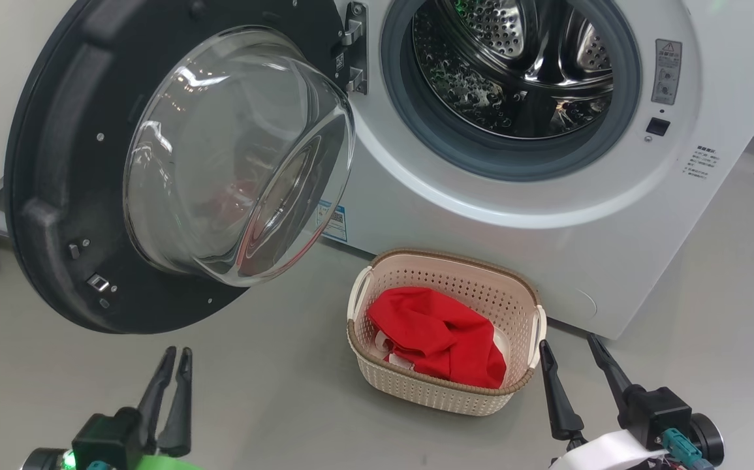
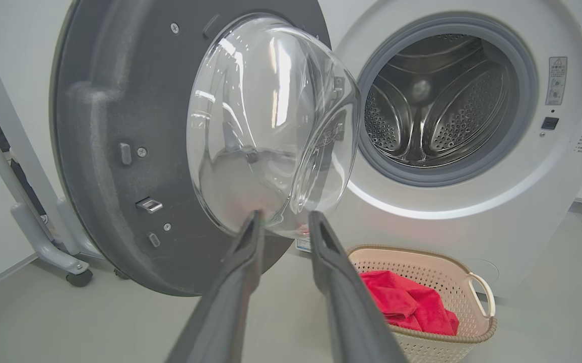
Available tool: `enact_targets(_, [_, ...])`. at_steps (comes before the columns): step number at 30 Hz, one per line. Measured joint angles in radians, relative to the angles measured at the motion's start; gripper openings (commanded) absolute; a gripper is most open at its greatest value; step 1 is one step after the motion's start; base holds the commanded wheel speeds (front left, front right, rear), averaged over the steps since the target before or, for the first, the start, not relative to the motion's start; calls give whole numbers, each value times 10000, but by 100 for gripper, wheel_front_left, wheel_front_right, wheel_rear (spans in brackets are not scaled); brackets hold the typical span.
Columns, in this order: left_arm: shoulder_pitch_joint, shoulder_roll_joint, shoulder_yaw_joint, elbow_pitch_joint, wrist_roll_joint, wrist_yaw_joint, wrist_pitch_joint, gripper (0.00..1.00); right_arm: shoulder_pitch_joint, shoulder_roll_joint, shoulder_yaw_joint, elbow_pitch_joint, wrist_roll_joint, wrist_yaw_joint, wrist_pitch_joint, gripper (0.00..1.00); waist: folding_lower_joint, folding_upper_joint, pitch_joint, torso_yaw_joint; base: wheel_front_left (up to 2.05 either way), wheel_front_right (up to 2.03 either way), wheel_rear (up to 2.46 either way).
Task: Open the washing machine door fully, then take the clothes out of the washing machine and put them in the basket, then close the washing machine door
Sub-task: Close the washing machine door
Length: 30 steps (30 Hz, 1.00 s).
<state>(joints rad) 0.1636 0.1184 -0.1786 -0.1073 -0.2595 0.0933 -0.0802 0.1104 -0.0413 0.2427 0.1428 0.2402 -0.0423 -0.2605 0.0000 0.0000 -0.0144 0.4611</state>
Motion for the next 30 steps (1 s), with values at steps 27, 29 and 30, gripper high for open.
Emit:
enact_targets(27, [-11,-740,617,-1824,-9338,-1569,-612,0,-52,4,75,77,58,-13,0,100,0,0,-57,61,0,0,0])
enact_targets(29, [-13,-740,598,-1958,-9816,-1567,-715,0,-53,4,75,77,58,-13,0,100,0,0,-53,61,0,0,0])
enact_targets(30, [-23,-740,637,-2077,-10305,-1567,-803,0,-55,2,75,77,58,-13,0,100,0,0,-49,60,0,0,0])
